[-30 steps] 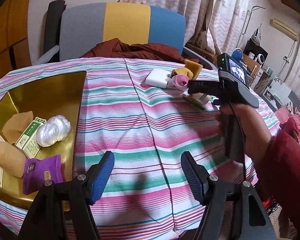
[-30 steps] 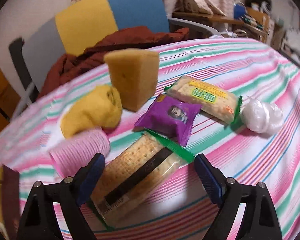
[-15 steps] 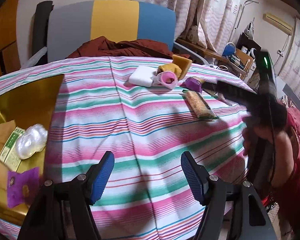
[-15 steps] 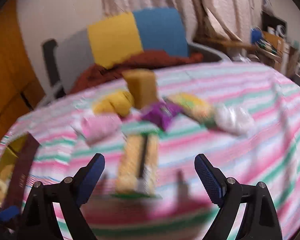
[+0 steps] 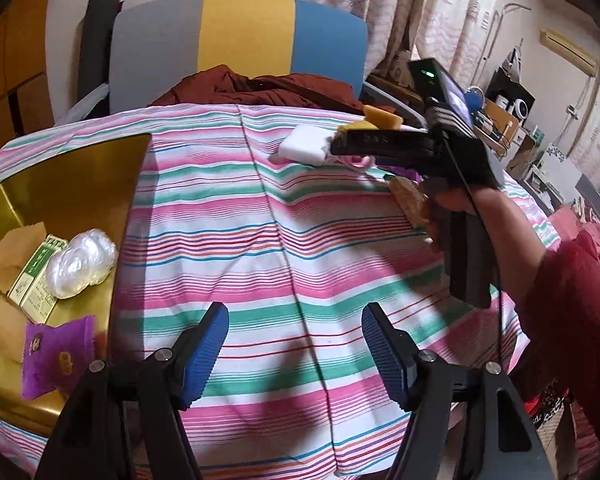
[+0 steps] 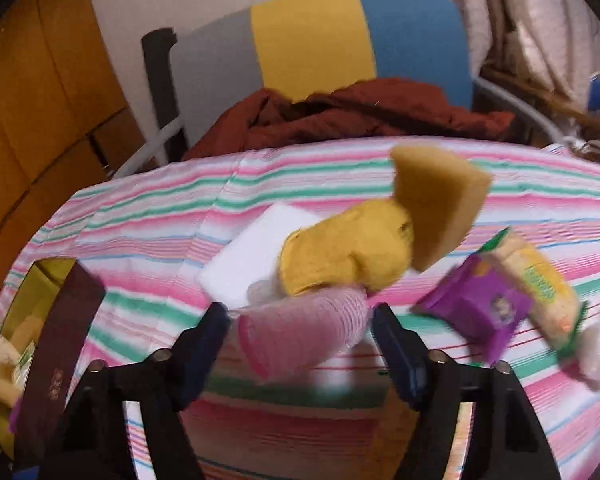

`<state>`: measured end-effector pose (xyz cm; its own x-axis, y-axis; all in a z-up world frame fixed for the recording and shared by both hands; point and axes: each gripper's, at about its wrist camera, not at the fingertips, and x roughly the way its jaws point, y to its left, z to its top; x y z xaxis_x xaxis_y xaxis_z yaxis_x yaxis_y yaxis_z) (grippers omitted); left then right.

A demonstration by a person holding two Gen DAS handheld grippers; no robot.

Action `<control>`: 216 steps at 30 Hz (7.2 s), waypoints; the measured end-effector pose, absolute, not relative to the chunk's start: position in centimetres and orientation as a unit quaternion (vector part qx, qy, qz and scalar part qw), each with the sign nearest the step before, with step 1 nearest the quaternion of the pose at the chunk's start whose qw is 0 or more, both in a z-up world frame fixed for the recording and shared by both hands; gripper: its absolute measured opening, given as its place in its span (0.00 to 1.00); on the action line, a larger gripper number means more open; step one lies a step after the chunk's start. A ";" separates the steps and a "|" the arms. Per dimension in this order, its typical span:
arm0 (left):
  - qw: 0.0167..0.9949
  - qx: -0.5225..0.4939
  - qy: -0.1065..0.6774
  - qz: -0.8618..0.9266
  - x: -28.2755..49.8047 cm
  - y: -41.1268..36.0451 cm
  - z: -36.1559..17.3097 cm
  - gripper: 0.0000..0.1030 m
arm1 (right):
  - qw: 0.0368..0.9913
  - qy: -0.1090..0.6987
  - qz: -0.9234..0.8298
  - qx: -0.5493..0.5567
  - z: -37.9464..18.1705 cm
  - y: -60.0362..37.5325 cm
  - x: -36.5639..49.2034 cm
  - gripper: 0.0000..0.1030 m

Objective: Organize objects
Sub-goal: 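Grasp the pink hair roller with the right tool while the left grasps the yellow knit glove, then carry roller and glove over the gold tray and open both tools to drop them, then move both tools back toward the items on the cloth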

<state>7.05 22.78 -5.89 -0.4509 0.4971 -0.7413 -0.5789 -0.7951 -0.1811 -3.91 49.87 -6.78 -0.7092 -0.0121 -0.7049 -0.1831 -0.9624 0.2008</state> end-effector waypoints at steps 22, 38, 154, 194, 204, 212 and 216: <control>0.392 -0.439 0.019 0.808 -1.7 30.8 -2.6 0.79 | -0.037 0.118 0.935 -0.332 -8.7 44.0 8.0 0.59; 0.411 -0.474 0.034 0.778 -6.5 35.0 -6.5 0.35 | -0.028 0.070 0.943 -0.325 -9.1 42.7 8.4 0.54; 0.137 -0.430 -0.140 0.881 -13.4 -2.9 -5.1 0.42 | -0.067 0.158 0.915 -0.364 -3.6 24.5 -5.5 0.41; 0.245 -0.377 -0.076 0.890 -1.8 10.7 -1.2 0.66 | -0.001 0.233 0.917 -0.325 -4.3 34.7 5.3 0.79; 0.304 -0.398 -0.032 0.865 1.1 16.7 -2.5 0.66 | 0.046 0.234 0.912 -0.335 -5.8 39.7 7.7 0.79; 0.333 -0.417 -0.009 0.846 2.9 20.2 -3.6 0.66 | 0.098 0.237 0.908 -0.332 -6.4 45.3 10.0 0.79; 0.346 -0.426 0.001 0.836 3.5 21.7 -4.0 0.66 | 0.126 0.227 0.909 -0.326 -6.4 48.1 10.9 0.80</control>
<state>3.53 21.73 -3.98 -0.3980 0.5765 -0.7137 -0.5790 -0.7612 -0.2920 10.93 48.13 -6.39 -0.7554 0.0811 -0.6503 -0.3770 -0.8654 0.3301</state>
